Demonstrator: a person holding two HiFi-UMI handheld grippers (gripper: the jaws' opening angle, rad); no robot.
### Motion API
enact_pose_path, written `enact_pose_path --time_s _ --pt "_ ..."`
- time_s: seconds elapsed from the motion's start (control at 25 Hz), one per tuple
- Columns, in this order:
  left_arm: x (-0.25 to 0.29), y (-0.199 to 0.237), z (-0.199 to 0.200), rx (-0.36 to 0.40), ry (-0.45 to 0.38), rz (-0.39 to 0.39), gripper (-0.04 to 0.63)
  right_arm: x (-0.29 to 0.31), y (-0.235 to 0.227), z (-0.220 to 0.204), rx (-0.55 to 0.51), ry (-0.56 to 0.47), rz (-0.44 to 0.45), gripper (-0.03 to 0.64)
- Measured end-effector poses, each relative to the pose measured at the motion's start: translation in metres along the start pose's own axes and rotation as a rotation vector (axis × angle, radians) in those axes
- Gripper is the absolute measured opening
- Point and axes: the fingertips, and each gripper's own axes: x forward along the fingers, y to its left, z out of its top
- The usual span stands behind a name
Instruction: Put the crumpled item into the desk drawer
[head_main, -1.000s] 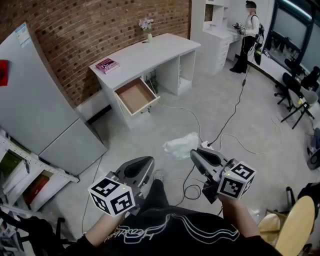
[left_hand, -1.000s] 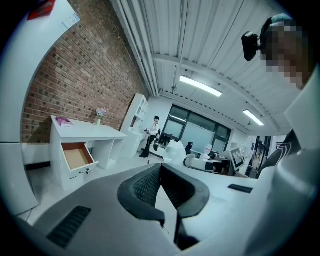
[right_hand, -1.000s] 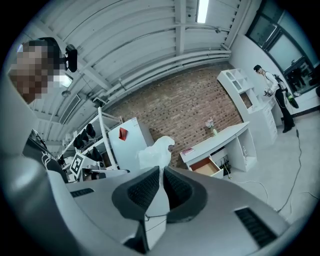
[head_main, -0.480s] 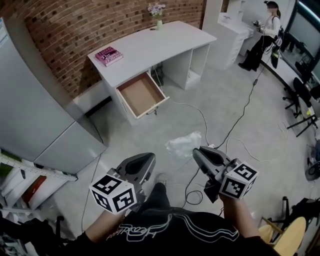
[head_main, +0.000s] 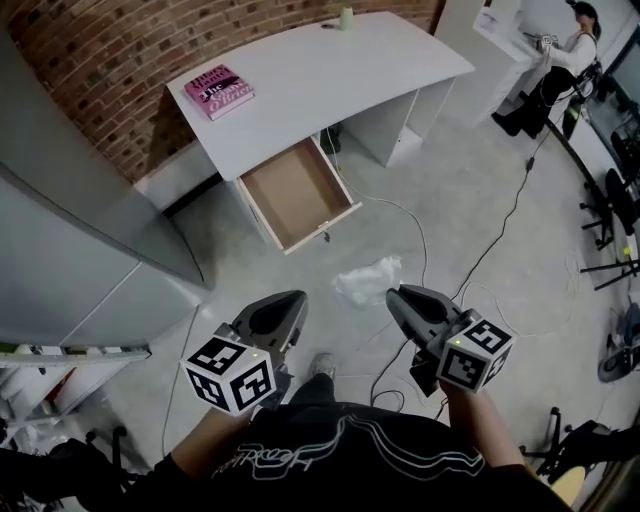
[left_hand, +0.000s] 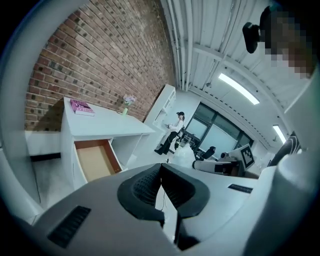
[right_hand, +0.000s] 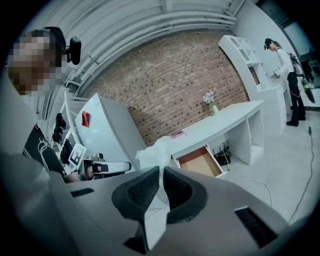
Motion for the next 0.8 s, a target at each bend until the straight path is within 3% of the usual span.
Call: enact_pose_path --time_s 0.36,0.8 --pt "0.019 0.06 0.033 -0.021 -0.024 0.053 0.021 0.074 -0.026 0.029 -0.017 0.048 0.025 0.055" --pt "0.025 0.084 0.05 -0.024 -0.064 0.108 0.021 0.119 -0.04 0.056 -0.097 0.067 0.048 0.055"
